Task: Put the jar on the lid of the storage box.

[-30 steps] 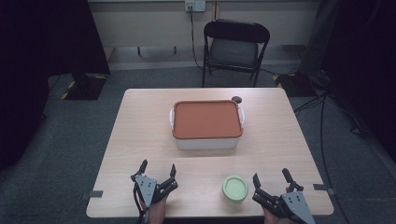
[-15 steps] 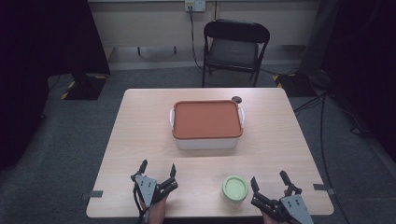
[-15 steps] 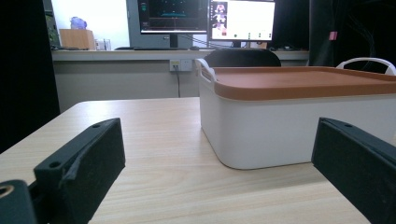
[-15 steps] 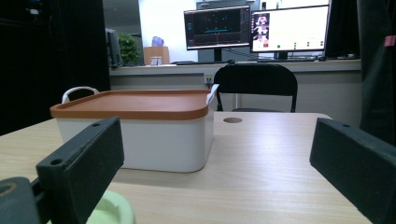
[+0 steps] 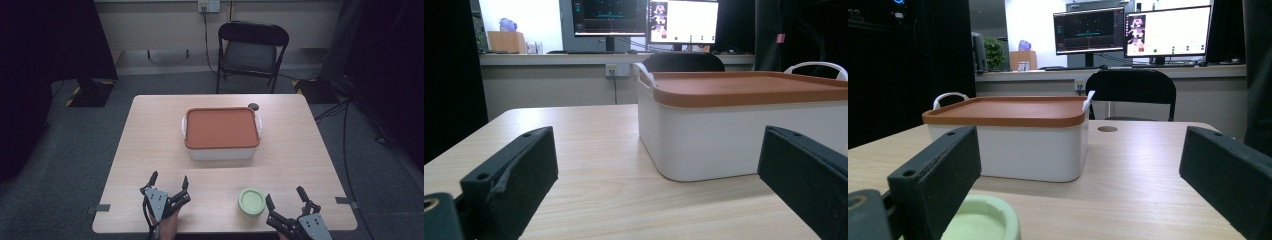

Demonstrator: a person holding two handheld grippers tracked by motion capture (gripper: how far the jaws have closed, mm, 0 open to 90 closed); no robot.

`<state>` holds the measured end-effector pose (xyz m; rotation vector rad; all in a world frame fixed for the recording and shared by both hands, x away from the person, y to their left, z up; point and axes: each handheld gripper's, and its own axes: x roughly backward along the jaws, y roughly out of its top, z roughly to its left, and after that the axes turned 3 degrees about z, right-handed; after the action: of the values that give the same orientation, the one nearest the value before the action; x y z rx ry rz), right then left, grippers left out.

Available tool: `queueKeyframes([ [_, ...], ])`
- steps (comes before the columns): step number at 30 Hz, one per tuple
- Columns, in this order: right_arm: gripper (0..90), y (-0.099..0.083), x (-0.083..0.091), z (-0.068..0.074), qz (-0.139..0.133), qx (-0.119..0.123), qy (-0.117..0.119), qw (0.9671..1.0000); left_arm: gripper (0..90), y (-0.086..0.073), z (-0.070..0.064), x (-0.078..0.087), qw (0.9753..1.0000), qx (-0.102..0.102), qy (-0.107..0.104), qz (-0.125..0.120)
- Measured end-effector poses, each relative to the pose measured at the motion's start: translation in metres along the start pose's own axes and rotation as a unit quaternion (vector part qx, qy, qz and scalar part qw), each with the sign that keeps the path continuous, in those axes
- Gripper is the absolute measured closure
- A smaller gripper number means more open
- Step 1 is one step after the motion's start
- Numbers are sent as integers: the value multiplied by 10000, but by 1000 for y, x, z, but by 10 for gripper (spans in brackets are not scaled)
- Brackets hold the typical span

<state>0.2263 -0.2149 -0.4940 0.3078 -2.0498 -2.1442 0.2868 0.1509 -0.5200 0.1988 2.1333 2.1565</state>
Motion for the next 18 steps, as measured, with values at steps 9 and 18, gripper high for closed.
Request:
queueKeyframes([
  [9, 23, 3, 1, 7, -28, 43, 116, 9999, 22, 0, 0, 0, 10000, -1, 0, -2],
  [18, 22, 3, 0, 11, 51, 158, 283, 9995, 22, 0, 0, 0, 10000, -1, 0, -2],
])
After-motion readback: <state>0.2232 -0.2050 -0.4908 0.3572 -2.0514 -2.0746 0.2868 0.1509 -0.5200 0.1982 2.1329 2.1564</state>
